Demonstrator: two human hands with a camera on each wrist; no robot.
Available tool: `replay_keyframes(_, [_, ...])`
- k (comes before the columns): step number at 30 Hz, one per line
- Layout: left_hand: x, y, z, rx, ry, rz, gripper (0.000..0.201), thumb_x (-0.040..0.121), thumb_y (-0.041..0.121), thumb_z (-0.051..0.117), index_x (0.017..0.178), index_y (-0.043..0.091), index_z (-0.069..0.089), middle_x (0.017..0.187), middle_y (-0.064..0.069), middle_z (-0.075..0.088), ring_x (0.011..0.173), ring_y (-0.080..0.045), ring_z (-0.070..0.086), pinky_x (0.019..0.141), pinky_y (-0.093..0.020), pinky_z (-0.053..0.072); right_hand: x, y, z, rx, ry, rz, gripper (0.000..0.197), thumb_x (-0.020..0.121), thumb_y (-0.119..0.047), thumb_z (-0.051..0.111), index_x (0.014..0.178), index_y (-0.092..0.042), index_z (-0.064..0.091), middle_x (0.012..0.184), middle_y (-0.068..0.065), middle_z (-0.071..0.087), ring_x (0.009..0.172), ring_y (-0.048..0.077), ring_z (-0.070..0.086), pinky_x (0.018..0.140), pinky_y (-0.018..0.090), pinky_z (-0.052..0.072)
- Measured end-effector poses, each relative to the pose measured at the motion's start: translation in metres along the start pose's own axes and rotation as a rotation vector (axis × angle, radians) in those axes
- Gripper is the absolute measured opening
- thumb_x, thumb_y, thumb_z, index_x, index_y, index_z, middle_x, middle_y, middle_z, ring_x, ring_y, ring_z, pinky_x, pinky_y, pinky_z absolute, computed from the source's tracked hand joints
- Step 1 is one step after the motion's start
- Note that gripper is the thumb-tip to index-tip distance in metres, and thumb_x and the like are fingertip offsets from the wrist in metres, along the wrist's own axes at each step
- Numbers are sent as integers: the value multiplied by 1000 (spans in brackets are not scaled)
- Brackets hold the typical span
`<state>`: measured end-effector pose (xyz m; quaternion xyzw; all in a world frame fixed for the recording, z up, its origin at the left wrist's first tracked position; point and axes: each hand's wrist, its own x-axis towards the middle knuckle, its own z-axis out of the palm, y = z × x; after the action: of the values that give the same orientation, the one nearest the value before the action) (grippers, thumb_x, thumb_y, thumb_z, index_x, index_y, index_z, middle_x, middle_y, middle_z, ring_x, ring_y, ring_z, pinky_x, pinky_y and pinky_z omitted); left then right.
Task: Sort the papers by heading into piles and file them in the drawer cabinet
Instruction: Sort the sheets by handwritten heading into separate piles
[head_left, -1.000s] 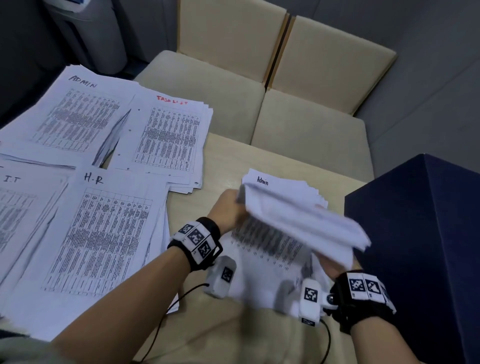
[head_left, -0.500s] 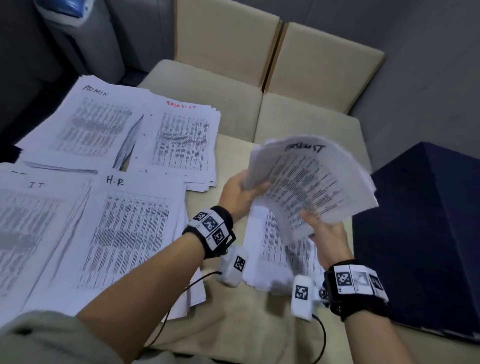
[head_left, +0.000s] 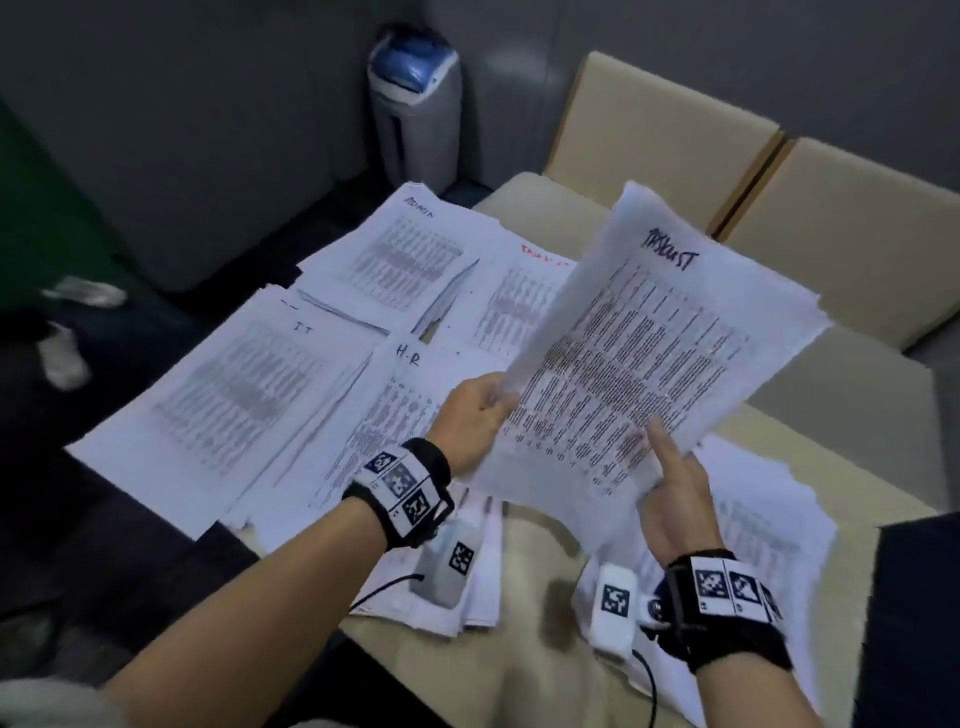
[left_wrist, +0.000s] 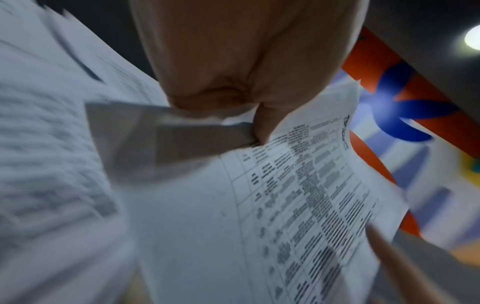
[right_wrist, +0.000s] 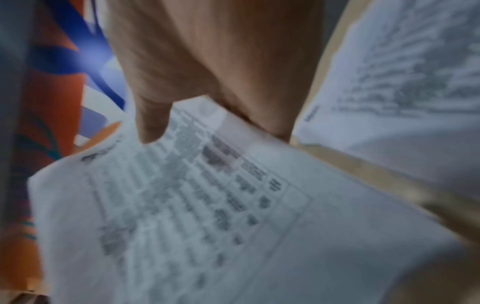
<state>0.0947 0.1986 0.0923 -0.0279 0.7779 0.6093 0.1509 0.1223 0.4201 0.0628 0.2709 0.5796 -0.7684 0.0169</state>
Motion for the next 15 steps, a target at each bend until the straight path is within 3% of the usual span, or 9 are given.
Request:
replay_keyframes(2, [-1,-14,-35,-24,108,-26,25,102,20,49,117,4,60,110,8,57,103,-6,52,95,-46,48,8,24,19,-44,-32,83,48,88,-52,61,118,-14,64,100,0,68,88,16,64,76,31,49])
replay_keyframes(3, [-2,-20,-54,-37,148,-53,23,101,20,50,115,4,60,102,1,63,101,-16,59,89,-43,51,12,39,26,-93,-10,129,43,92,-52,57,109,-13,66,93,3,67,80,17,63,71,30,49])
replay_keyframes(5, [-3,-37,-89,-60,207,-85,17,101,20,52,108,9,62,86,-5,60,78,-22,57,73,-32,48,19,69,32,-244,40,251,35,96,-44,58,97,-9,65,87,8,66,73,21,60,66,33,49])
replay_keyframes(6, [-4,-44,-106,-65,226,-93,14,100,21,52,103,12,62,85,-6,56,75,-18,47,69,-32,45,21,85,31,-337,47,300,34,96,-40,61,97,-7,65,89,10,68,74,24,61,68,35,49])
replay_keyframes(7, [-4,-51,-121,-71,239,-108,12,100,22,53,100,14,61,86,-9,54,74,-19,47,68,-35,45,24,99,30,-433,43,326,34,93,-40,65,99,-6,66,91,11,69,78,26,63,74,38,50])
replay_keyframes(9, [-1,-64,-150,-91,252,-147,11,100,22,53,102,15,60,93,-14,57,78,-21,49,76,-39,50,25,117,35,-635,41,323,43,85,-40,71,102,-1,69,90,12,70,86,31,64,86,43,51])
replay_keyframes(11, [2,-75,-179,-73,254,-171,16,100,23,53,107,11,60,93,-12,60,80,-22,53,79,-40,51,23,122,45,-775,56,270,35,90,-27,69,99,7,67,87,13,65,87,30,58,85,37,45])
replay_keyframes(15, [15,-93,-237,-56,250,-217,14,101,21,52,107,12,60,85,-1,61,72,-15,55,65,-26,46,23,126,60,-876,117,258,19,89,-23,72,87,-6,63,103,17,66,95,29,57,83,33,39])
